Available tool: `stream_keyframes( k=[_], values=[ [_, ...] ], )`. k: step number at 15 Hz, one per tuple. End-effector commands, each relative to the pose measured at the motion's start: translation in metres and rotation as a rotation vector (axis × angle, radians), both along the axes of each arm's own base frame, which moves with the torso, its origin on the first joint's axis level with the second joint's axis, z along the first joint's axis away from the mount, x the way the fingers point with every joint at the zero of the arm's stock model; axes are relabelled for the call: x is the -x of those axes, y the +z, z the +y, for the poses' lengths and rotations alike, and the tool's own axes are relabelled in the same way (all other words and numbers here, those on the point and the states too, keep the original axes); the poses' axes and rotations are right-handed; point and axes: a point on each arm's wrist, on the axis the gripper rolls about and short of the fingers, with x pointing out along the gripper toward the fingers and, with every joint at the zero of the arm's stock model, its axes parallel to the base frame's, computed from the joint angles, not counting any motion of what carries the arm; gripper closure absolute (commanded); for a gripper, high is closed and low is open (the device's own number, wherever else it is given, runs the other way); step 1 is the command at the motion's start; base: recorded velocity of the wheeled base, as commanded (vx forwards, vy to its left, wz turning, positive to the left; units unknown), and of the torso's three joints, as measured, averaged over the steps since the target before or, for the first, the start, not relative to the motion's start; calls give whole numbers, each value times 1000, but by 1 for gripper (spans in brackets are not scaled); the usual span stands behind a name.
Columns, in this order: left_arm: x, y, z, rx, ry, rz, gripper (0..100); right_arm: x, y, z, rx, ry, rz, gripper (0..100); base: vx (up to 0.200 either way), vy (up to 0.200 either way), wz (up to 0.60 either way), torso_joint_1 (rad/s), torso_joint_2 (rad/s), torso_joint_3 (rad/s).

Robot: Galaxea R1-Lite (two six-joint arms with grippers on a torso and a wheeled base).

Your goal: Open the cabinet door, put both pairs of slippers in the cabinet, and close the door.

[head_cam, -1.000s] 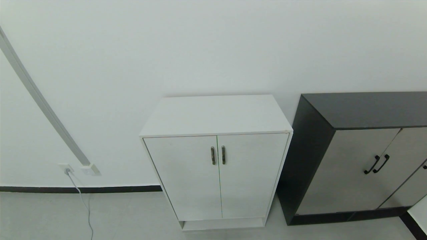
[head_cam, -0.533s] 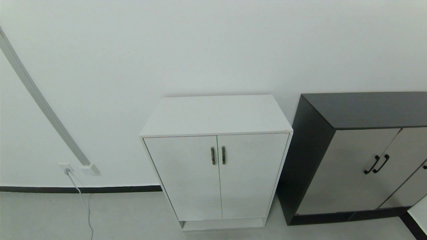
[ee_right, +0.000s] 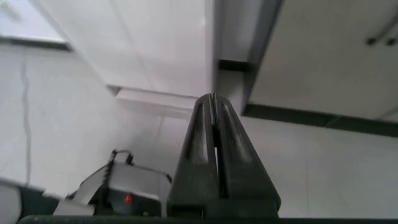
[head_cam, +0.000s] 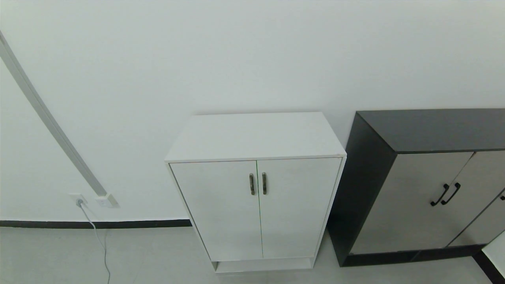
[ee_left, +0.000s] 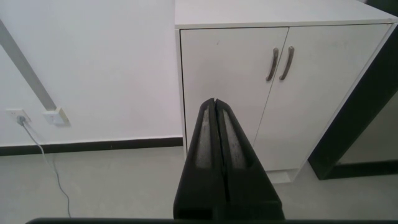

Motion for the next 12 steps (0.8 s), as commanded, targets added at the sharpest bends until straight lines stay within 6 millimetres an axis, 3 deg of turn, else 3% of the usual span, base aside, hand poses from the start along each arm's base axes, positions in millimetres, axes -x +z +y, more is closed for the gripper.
stream_keyframes(
  k=[1,8,12],
  values=[
    [0,0,0,1,1,0,100,4,0,0,-3,-67,-54,100,0,0,0,0,0,0],
    [0,0,0,0,1,1,100,27,-3,0,-14,-107,-347,100,0,0,0,0,0,0],
    [0,0,0,0,1,0,100,27,-3,-1,-74,-155,-345,100,0,0,0,0,0,0]
  ],
)
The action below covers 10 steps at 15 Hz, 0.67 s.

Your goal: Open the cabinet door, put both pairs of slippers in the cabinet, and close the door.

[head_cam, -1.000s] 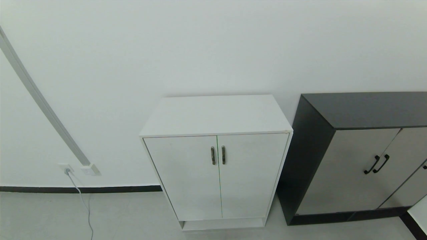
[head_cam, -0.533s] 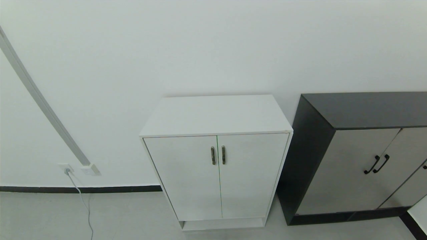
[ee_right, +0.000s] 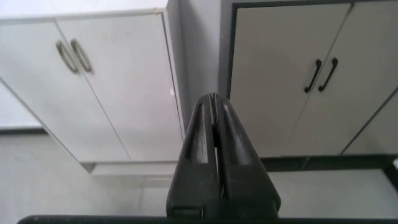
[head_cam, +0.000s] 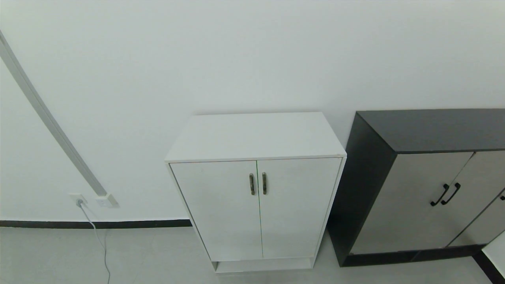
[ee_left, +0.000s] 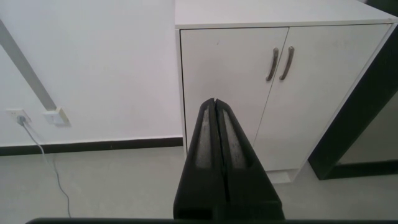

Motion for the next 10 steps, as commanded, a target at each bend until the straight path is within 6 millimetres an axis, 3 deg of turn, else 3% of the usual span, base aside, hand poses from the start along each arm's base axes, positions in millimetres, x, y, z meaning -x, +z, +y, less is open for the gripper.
stream_keyframes(
  k=[1,10],
  values=[
    [0,0,0,0,-2,0,100,1,0,-1,-7,-32,-21,100,0,0,0,0,0,0],
    [0,0,0,0,-2,0,100,1,0,-1,-6,-42,-21,100,0,0,0,0,0,0]
  ],
)
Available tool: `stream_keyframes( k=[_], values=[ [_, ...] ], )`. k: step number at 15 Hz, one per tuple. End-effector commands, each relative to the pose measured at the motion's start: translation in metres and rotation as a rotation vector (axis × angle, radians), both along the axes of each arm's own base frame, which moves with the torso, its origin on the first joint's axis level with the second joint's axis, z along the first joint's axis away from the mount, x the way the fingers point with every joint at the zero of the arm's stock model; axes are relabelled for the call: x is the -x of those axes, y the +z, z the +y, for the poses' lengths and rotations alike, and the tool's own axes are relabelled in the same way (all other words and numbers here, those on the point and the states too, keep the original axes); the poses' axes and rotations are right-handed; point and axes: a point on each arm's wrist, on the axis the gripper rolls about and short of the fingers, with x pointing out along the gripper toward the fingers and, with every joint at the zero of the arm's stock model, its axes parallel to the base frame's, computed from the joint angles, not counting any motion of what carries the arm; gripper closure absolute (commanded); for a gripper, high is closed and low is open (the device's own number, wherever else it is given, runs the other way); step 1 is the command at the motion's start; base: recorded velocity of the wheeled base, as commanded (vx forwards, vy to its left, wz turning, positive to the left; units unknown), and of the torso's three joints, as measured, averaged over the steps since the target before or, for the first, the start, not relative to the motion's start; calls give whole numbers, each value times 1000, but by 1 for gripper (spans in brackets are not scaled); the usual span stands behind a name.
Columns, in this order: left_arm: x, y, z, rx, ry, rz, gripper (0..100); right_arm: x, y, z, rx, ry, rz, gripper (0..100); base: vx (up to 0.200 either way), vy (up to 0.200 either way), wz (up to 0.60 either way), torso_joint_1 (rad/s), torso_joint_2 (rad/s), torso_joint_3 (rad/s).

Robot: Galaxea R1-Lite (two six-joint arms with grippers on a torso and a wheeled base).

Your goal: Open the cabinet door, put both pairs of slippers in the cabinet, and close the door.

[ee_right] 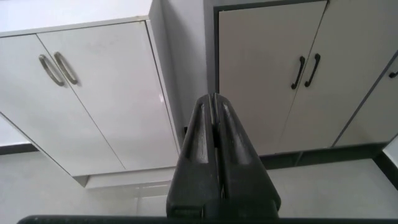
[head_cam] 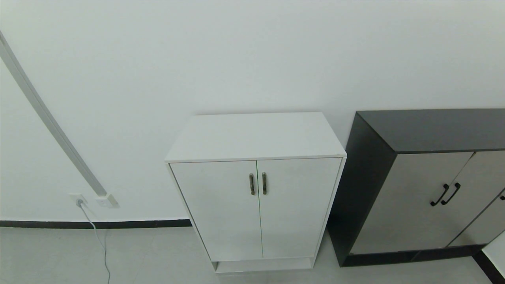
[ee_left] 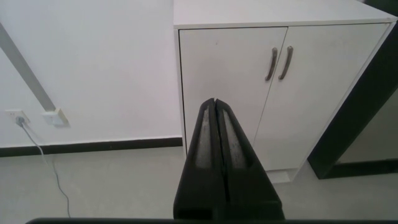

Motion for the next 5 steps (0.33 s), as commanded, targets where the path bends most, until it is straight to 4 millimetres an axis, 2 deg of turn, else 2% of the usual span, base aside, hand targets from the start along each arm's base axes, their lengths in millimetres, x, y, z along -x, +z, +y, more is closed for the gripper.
stream_keyframes(
  k=[1,5],
  values=[
    [0,0,0,0,0,0,100,0,0,0,1,0,2,100,0,0,0,0,0,0],
    [0,0,0,0,1,0,100,0,0,0,3,0,2,100,0,0,0,0,0,0]
  ],
)
